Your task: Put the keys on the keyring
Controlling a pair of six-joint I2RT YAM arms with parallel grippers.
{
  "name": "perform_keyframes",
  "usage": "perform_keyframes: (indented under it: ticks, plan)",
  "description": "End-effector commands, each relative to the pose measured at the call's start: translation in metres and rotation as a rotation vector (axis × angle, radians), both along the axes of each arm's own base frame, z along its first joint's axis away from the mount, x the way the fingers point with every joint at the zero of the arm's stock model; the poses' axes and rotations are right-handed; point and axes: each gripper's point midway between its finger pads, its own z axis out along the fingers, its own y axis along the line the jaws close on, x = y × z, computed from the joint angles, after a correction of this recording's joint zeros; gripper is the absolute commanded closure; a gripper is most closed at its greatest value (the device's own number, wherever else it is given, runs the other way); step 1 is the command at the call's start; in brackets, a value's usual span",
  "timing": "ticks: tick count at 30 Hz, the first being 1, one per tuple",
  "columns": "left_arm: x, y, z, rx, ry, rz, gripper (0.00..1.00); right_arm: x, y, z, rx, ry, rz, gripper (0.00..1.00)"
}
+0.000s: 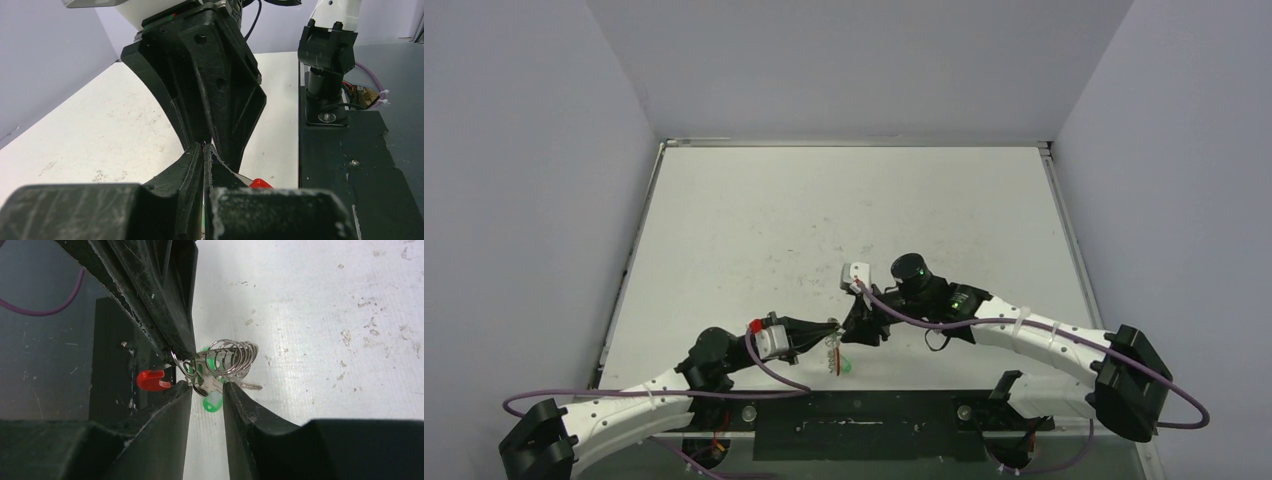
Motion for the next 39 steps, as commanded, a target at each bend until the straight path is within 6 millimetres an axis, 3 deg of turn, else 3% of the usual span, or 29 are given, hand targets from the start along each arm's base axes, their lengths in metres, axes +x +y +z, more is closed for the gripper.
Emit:
perform_keyframes:
  ticks: [1,5,10,25,33,39]
  plan:
    - [-0.002,0.002,0.033,-0.096,-0.061,0.0,1.0,0.009,-0.007,0.024,0.061,-0.108,-0.052,0.66]
    - [-0.002,0.002,0.033,-0.094,-0.059,-0.004,1.0,0.011,-0.015,0.044,0.13,-0.155,-0.082,0.59]
    - [-0.003,0.001,0.033,-0.096,-0.059,-0.011,1.0,0.008,-0.013,0.059,0.203,-0.208,-0.037,0.59]
    - [-0.005,0.001,0.033,-0.097,-0.058,-0.019,1.0,0.004,0.002,0.054,0.262,-0.261,0.079,0.67]
    - [-0.004,0.001,0.033,-0.096,-0.057,-0.017,1.0,0.001,0.012,0.05,0.263,-0.233,0.109,0.77]
    - [-0.004,0.001,0.034,-0.098,-0.055,-0.018,1.0,0.002,0.013,0.052,0.266,-0.239,0.111,0.92]
